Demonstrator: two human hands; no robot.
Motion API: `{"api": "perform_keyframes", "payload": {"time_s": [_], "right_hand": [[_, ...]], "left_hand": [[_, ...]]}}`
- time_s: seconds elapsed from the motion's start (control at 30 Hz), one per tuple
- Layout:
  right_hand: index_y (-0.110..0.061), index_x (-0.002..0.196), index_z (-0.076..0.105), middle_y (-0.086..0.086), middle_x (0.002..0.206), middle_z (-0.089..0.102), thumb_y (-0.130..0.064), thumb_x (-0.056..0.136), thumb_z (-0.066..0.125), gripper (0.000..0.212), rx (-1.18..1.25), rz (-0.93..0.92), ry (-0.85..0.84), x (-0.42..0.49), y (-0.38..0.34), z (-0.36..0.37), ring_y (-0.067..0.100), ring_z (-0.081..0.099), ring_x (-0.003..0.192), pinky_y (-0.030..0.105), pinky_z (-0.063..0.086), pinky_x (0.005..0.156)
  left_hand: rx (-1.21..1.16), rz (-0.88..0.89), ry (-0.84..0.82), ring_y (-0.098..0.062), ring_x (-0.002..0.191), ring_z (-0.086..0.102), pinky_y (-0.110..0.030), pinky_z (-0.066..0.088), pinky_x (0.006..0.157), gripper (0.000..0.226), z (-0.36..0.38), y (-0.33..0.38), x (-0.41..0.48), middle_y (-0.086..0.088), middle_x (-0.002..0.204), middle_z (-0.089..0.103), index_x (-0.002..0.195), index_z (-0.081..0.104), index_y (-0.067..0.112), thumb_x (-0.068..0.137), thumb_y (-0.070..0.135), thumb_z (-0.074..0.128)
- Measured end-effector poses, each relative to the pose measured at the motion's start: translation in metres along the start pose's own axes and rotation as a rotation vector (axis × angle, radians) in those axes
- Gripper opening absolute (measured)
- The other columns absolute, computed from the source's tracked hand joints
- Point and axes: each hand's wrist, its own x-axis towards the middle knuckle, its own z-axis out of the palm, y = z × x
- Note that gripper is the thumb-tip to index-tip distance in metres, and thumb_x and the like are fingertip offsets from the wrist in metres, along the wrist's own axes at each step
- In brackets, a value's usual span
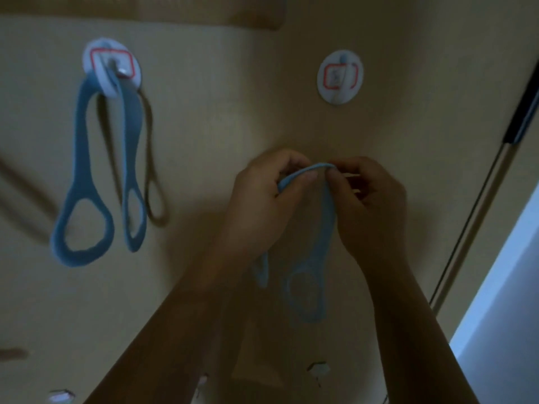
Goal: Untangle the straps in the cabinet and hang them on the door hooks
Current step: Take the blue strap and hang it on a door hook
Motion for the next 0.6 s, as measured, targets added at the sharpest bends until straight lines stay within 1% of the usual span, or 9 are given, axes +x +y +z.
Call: {"api": "perform_keyframes", "payload": {"time_s": [0.07, 0.13, 0.2, 0.27, 0.33, 0.4, 0.43, 0.53, 0.6], "right_hand": [[-0.018, 0.089, 0.066, -0.005, 0.079, 0.059, -0.022, 0.081, 0.056, 0.013, -0.001, -0.040, 0.058, 0.012, -0.004, 0.002, 0.004, 0.056, 0.074, 0.007, 0.041, 0.060], [-0.014, 0.089, 0.067, -0.005, 0.079, 0.058, -0.016, 0.082, 0.058, 0.011, -0.002, -0.108, 0.120, 0.025, -0.008, 0.003, 0.003, 0.054, 0.074, 0.004, 0.039, 0.061], [-0.010, 0.090, 0.068, -0.005, 0.082, 0.057, -0.014, 0.083, 0.059, 0.012, -0.032, -0.194, 0.172, 0.039, -0.012, 0.003, 0.003, 0.053, 0.075, 0.005, 0.039, 0.062], [-0.008, 0.091, 0.069, -0.004, 0.085, 0.059, -0.014, 0.084, 0.059, 0.014, -0.071, -0.242, 0.207, 0.053, -0.015, 0.002, 0.006, 0.055, 0.077, 0.009, 0.041, 0.064], [-0.007, 0.092, 0.069, 0.004, 0.087, 0.064, -0.014, 0.085, 0.057, 0.015, -0.133, -0.302, 0.242, 0.064, -0.019, 0.002, 0.011, 0.055, 0.080, 0.016, 0.041, 0.066], [-0.006, 0.090, 0.069, 0.010, 0.087, 0.066, -0.014, 0.085, 0.055, 0.017, -0.167, -0.378, 0.280, 0.072, -0.024, 0.005, 0.012, 0.053, 0.082, 0.017, 0.038, 0.067], [-0.006, 0.090, 0.069, 0.011, 0.087, 0.066, -0.014, 0.085, 0.054, 0.018, -0.157, -0.397, 0.296, 0.077, -0.026, 0.005, 0.012, 0.054, 0.081, 0.018, 0.039, 0.068], [-0.004, 0.099, 0.068, 0.012, 0.093, 0.067, -0.012, 0.086, 0.054, 0.021, -0.113, -0.373, 0.305, 0.092, -0.026, 0.007, 0.018, 0.061, 0.084, 0.027, 0.047, 0.073], [-0.008, 0.108, 0.064, 0.009, 0.098, 0.067, -0.013, 0.087, 0.052, 0.025, -0.065, -0.288, 0.264, 0.095, -0.020, 0.010, 0.016, 0.061, 0.085, 0.027, 0.049, 0.076]], "left_hand": [[0.018, 0.050, 0.033, 0.007, 0.072, 0.054, -0.015, 0.043, 0.067, 0.016, 0.001, 0.005, 0.010, 0.019, 0.074, 0.059, 0.075, 0.054, 0.041, 0.083, 0.028, 0.058], [0.045, 0.103, 0.077, 0.002, 0.075, 0.055, -0.019, 0.044, 0.069, 0.008, 0.002, 0.009, 0.022, 0.018, 0.075, 0.058, 0.083, 0.061, 0.031, 0.086, 0.026, 0.056], [0.111, 0.157, 0.107, -0.002, 0.080, 0.055, -0.016, 0.042, 0.069, 0.012, 0.003, 0.014, 0.036, 0.014, 0.082, 0.060, 0.092, 0.065, 0.020, 0.089, 0.022, 0.054], [0.161, 0.206, 0.111, -0.002, 0.081, 0.054, -0.011, 0.039, 0.068, 0.016, 0.003, 0.020, 0.050, 0.010, 0.086, 0.061, 0.096, 0.066, 0.015, 0.090, 0.021, 0.052], [0.179, 0.224, 0.135, -0.006, 0.079, 0.057, -0.019, 0.042, 0.069, 0.017, 0.003, 0.026, 0.063, 0.005, 0.087, 0.065, 0.095, 0.065, 0.014, 0.091, 0.023, 0.051], [0.160, 0.224, 0.183, -0.010, 0.077, 0.058, -0.027, 0.045, 0.069, 0.019, 0.004, 0.031, 0.074, 0.000, 0.087, 0.067, 0.093, 0.065, 0.013, 0.091, 0.025, 0.051], [0.140, 0.224, 0.204, -0.009, 0.075, 0.057, -0.029, 0.045, 0.069, 0.019, 0.005, 0.034, 0.079, -0.001, 0.085, 0.066, 0.092, 0.065, 0.012, 0.091, 0.024, 0.051], [0.104, 0.184, 0.218, -0.005, 0.066, 0.052, -0.023, 0.042, 0.065, 0.013, 0.011, 0.039, 0.092, 0.009, 0.073, 0.057, 0.087, 0.059, 0.013, 0.091, 0.020, 0.051], [0.103, 0.118, 0.174, 0.002, 0.062, 0.050, -0.014, 0.039, 0.061, 0.007, 0.015, 0.036, 0.096, 0.013, 0.068, 0.051, 0.085, 0.054, 0.019, 0.092, 0.021, 0.051]]}}
